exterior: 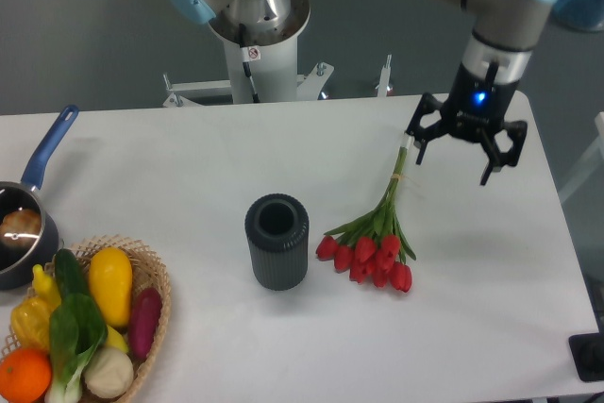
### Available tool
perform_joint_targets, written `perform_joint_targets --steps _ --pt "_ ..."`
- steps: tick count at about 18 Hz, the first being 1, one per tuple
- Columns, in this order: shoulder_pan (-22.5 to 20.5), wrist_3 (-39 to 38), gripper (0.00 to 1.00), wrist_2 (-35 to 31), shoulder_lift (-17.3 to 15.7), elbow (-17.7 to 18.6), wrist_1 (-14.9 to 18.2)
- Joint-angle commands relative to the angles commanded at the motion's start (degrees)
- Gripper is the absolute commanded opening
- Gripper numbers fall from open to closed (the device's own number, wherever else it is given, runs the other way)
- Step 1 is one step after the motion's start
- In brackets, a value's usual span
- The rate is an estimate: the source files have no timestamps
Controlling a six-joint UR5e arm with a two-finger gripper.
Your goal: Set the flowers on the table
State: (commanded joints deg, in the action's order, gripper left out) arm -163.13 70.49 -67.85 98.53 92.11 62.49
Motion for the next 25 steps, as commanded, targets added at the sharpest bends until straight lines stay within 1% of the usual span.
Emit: perform_joint_targets --steps 6,9,11,25 --pt "0.09 6.76 1.0 -0.7 -0.8 0.08 -1.06" --pt "0.52 10.09 1.0 -9.64 -1.85 0.61 -1.06" --pt "0.7 12.74 1.0 -12.03 -2.38 0.79 -0.97" --pt "0.79 12.92 1.0 -12.66 -2.55 0.88 -1.14"
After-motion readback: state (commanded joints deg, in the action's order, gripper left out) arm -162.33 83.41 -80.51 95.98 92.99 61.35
